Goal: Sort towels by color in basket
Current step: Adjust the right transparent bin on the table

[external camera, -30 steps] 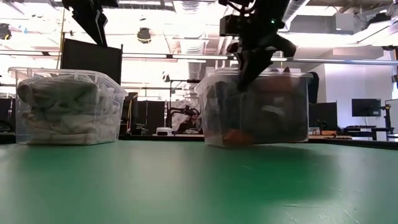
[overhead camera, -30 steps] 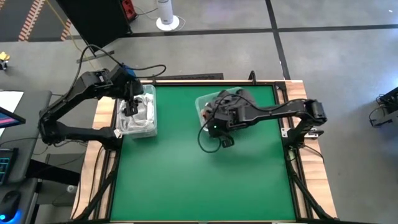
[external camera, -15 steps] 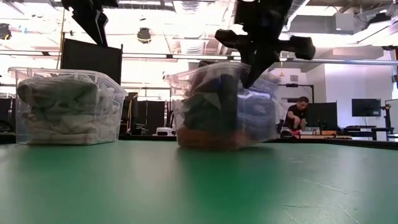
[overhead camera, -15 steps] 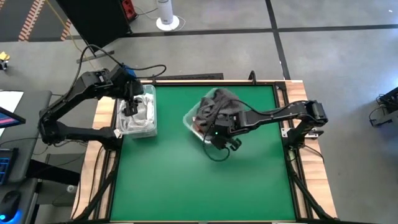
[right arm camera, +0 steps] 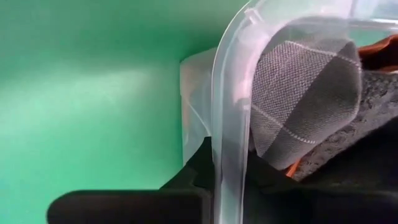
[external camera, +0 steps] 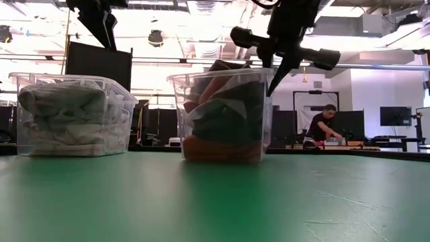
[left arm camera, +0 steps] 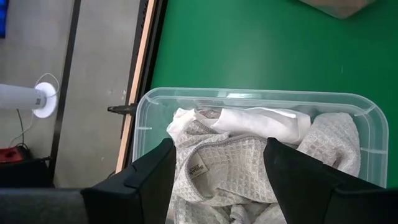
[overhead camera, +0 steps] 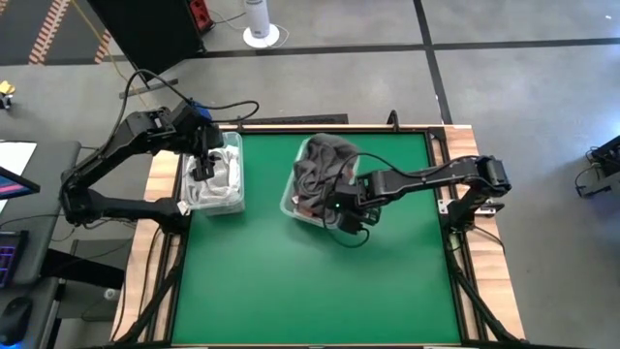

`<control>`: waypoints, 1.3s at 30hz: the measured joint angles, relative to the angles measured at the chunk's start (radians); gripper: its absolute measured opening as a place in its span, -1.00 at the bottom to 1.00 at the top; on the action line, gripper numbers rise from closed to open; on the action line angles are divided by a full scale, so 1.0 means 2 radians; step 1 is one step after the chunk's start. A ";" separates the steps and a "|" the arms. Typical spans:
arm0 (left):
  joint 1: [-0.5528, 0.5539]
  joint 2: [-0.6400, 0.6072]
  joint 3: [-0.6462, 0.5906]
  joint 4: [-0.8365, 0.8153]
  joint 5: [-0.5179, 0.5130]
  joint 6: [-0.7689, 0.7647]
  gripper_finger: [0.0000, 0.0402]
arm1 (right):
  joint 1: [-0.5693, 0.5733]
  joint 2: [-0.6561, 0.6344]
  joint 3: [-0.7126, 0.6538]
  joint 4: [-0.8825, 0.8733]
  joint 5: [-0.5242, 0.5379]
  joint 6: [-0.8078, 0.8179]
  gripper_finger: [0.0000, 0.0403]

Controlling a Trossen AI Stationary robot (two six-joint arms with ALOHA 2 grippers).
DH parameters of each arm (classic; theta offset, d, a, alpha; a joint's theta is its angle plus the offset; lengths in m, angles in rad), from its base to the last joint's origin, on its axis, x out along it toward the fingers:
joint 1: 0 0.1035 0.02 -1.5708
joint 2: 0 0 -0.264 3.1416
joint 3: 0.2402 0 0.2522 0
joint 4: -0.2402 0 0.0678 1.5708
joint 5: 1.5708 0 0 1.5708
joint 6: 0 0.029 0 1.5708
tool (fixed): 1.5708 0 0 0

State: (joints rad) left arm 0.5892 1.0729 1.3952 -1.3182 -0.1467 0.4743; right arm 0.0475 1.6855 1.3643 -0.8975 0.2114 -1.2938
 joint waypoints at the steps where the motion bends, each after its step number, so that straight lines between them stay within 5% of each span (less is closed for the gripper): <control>1: 0.000 0.000 0.000 0.000 0.000 0.000 0.16 | -0.002 0.000 0.000 0.000 0.000 -0.016 -0.74; 7: 0.000 0.000 0.000 0.000 0.000 -0.005 0.16 | -0.018 0.000 0.000 0.005 0.000 -0.087 -0.74; 17: 0.000 0.000 0.000 0.000 0.000 -0.012 0.16 | -0.035 0.001 0.000 0.009 0.019 -0.084 -0.68; 31: 0.000 0.000 0.000 -0.001 -0.015 -0.013 0.16 | -0.022 0.001 0.000 0.001 0.058 -0.059 0.23; 39: 0.000 0.000 0.000 -0.001 -0.015 -0.013 0.16 | -0.005 -0.053 0.018 -0.021 0.098 0.035 0.35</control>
State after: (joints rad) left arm 0.5895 1.0725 1.3952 -1.3205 -0.1776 0.4483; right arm 0.0384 1.5796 1.4002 -0.9396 0.4067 -1.2244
